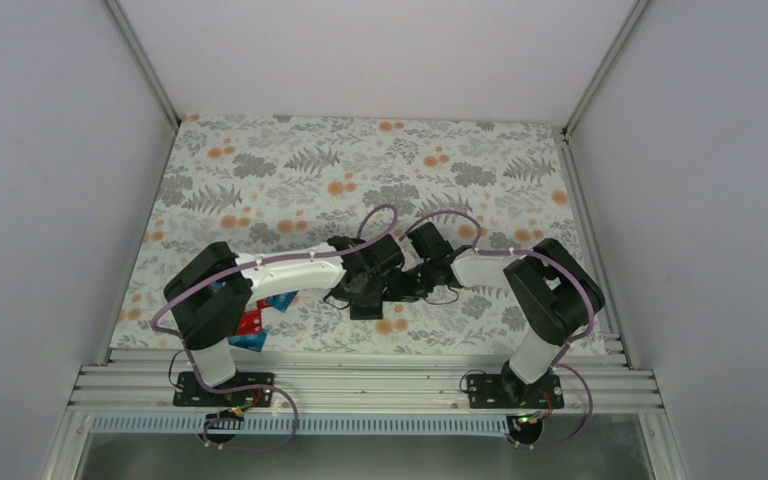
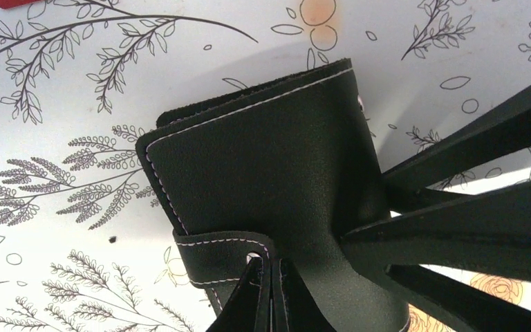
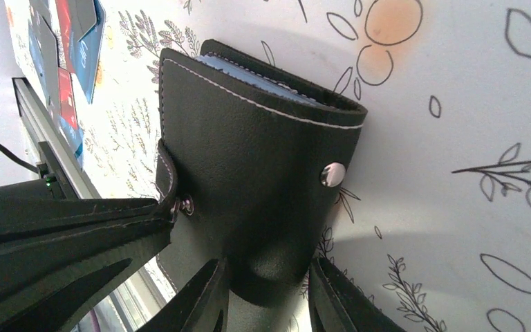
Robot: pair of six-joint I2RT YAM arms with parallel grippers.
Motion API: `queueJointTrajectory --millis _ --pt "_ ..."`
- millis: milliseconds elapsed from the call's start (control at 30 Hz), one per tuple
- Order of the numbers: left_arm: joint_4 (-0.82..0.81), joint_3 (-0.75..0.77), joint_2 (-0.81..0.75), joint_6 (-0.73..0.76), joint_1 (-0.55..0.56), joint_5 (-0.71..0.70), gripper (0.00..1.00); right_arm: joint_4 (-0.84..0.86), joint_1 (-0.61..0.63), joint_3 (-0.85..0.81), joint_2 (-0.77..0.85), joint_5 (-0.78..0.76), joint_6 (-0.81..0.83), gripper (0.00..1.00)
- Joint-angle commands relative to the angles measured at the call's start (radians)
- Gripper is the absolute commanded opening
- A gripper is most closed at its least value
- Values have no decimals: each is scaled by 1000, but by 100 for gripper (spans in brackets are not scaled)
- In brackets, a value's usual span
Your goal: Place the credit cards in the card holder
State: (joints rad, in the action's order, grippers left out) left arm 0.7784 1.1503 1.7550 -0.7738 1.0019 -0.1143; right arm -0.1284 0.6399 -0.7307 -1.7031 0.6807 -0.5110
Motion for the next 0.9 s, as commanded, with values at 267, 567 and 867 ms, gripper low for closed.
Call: queueJointTrajectory --millis 267,567,867 --pt "41 34 -7 19 17 17 2 -39 1 13 -64 -62 16 32" --pt "52 44 35 7 17 -30 2 -43 1 17 -61 -63 17 32" --pt "45 41 50 6 17 -25 2 -44 2 14 -64 -59 17 32"
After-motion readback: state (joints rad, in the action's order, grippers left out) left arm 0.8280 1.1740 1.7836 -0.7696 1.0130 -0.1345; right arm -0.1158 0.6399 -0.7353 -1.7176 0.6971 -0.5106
